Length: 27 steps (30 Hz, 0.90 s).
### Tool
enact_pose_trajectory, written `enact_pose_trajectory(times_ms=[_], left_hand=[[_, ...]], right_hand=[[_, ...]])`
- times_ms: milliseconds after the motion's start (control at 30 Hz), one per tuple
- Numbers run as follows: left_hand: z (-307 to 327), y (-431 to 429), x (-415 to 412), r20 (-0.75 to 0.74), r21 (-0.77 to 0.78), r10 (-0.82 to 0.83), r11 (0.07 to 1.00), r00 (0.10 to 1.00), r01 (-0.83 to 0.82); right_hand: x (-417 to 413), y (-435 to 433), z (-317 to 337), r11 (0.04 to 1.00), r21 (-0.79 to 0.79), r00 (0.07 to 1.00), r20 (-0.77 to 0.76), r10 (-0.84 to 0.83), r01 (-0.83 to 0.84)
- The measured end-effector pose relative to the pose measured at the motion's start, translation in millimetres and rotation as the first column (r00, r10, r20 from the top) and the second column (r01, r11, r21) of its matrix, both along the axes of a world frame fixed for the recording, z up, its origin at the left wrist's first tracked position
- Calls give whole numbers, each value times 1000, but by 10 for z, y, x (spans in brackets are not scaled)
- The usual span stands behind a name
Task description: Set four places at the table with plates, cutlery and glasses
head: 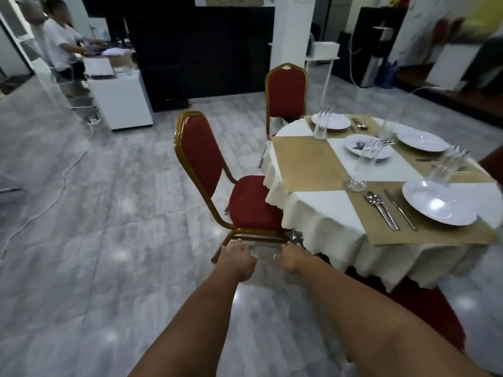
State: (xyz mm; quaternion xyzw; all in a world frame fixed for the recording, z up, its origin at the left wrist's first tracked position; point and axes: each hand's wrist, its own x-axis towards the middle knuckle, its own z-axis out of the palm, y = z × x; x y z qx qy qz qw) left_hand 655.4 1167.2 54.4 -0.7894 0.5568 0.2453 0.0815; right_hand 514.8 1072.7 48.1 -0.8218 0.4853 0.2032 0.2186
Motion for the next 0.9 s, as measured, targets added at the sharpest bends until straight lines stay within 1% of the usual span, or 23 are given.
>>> enact_pose_trajectory(times_ms=[233, 400, 467, 633, 767, 900], left_hand=[[50, -663, 106, -37, -18, -24, 1000, 999, 23], [42, -1055, 166, -37, -32, -82, 996, 996, 81], [26, -1272, 238, -41, -38, -117, 993, 992, 115], [41, -1818, 433, -59, -51, -224, 974, 973, 221], [91, -2304, 657, -18, -98, -331, 940, 943, 328], [70, -2614, 846, -21, -74, -386, 921, 922, 383]], right_hand=[[32, -571, 60, 995, -18, 995, 24, -95, 96], [23, -867, 4, 981, 3, 981, 44, -192, 192], [56, -1018, 12, 970, -2, 969, 55, -241, 242], [162, -1394, 10, 955, -5, 954, 60, -295, 296], [357, -1714, 64, 921, -5, 919, 76, -388, 389], [512, -1935, 73, 891, -19, 890, 62, -453, 454]])
